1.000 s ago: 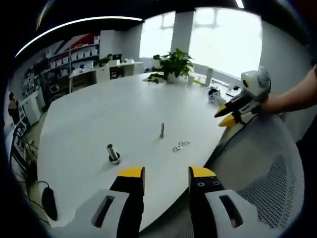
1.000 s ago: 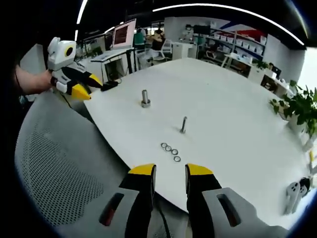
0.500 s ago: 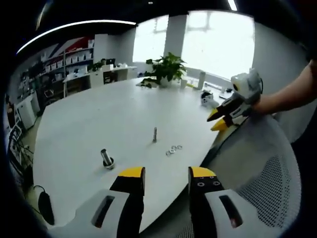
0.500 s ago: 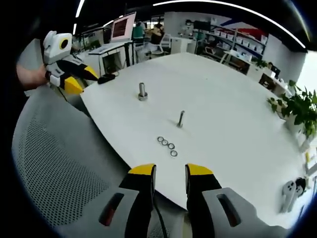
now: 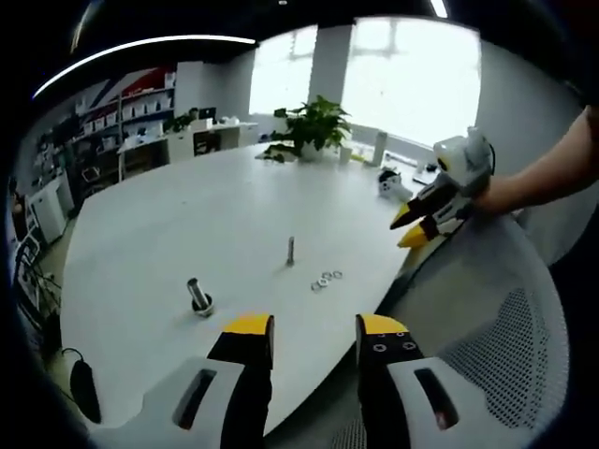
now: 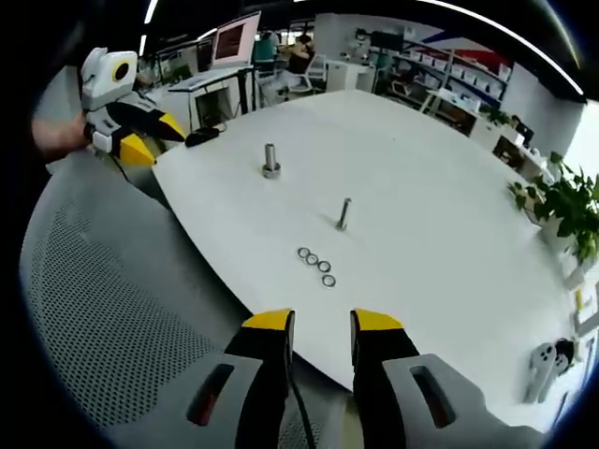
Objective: Place the washer onto the threaded stud by aligning its center hole with the stud, sliding it down to the base, and recovering from edge contact or off-axis alignment until the washer reaches the visible bottom stop.
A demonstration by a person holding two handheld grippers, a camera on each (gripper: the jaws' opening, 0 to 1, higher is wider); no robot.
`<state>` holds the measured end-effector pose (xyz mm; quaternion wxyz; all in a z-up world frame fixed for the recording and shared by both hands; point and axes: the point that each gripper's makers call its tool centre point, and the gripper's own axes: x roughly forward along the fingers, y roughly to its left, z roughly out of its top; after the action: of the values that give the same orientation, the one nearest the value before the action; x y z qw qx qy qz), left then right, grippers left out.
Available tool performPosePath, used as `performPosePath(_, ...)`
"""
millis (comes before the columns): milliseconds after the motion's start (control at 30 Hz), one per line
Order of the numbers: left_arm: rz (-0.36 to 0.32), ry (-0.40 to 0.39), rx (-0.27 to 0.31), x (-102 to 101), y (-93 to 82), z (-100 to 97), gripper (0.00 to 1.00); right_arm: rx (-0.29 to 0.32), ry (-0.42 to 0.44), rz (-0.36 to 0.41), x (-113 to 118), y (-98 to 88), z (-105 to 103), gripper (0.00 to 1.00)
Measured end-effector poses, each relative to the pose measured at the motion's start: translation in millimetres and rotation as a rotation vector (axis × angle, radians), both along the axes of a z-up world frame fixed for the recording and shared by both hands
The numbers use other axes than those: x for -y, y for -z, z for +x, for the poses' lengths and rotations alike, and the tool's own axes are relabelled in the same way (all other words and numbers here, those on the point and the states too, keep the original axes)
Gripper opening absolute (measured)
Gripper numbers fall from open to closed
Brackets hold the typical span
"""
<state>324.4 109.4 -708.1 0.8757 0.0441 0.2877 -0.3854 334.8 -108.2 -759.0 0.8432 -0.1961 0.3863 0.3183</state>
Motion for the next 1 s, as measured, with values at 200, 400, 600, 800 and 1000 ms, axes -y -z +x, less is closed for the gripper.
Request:
performPosePath(200, 0.0, -0.025, -0.004, -6, 0.5, 4.0, 0.33, -0.081, -0.118, -0.096, -9, 11.8, -10, 0.27)
performPosePath(400, -0.009, -0.022, -0.021, -5, 2.7, 1.6, 0.33, -0.114, -0.12, -0.095, -20, 13.8, -1, 0.27)
performPosePath(600, 0.006, -0.019, -0.019, -6, 4.8, 2.0, 0.32, -0.135, -0.082, -0.069, -26, 23.8, 24, 0.27)
performPosePath(800, 0.013, -0.023, -0.009, -8, 4.1, 2.8, 0.32, -0.184, -0.088, -0.082, -32, 43.6, 33, 0.27)
performPosePath(1000, 0.016, -0.017, -0.012, -7, 4.8, 1.4, 0.31, -0.207, -0.095, -0.112, -34, 58.4, 44, 0.27)
